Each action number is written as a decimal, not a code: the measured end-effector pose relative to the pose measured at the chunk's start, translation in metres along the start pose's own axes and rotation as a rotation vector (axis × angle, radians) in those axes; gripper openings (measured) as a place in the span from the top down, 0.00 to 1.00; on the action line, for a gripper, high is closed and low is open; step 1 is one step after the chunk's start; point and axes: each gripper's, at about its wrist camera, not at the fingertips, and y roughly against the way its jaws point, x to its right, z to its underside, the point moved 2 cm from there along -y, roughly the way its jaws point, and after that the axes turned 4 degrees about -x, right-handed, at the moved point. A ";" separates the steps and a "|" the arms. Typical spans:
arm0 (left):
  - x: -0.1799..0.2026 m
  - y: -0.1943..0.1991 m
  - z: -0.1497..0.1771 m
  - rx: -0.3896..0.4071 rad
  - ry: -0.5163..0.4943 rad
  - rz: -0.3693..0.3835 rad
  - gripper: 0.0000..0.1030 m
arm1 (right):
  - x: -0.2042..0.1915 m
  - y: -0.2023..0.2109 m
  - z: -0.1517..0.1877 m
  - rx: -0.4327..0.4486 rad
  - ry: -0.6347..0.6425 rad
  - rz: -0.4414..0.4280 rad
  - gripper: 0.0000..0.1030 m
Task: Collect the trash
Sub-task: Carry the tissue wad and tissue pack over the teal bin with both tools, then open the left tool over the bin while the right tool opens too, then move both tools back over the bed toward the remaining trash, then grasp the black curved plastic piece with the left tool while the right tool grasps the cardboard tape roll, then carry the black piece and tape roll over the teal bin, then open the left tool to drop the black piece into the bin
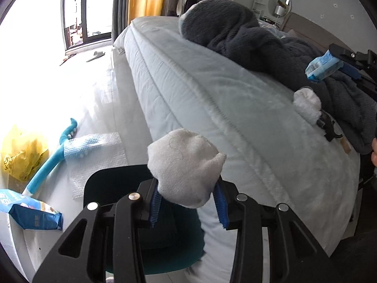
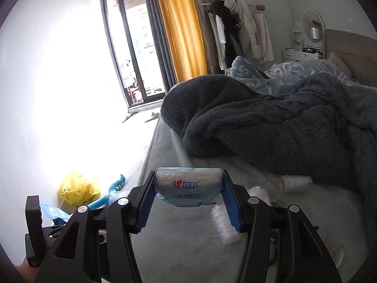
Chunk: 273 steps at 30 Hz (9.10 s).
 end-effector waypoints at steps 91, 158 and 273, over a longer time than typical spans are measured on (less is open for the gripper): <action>-0.090 0.162 -0.029 0.494 0.176 -0.121 0.24 | -0.202 -0.123 0.121 -0.440 0.372 -0.140 0.29; 0.257 -0.025 -0.047 0.204 -0.201 0.250 0.15 | 0.214 0.050 0.123 -0.194 -0.023 0.200 0.19; -0.091 -0.025 0.040 -0.213 0.173 -0.102 0.57 | -0.166 -0.095 0.054 -0.276 0.272 -0.271 0.53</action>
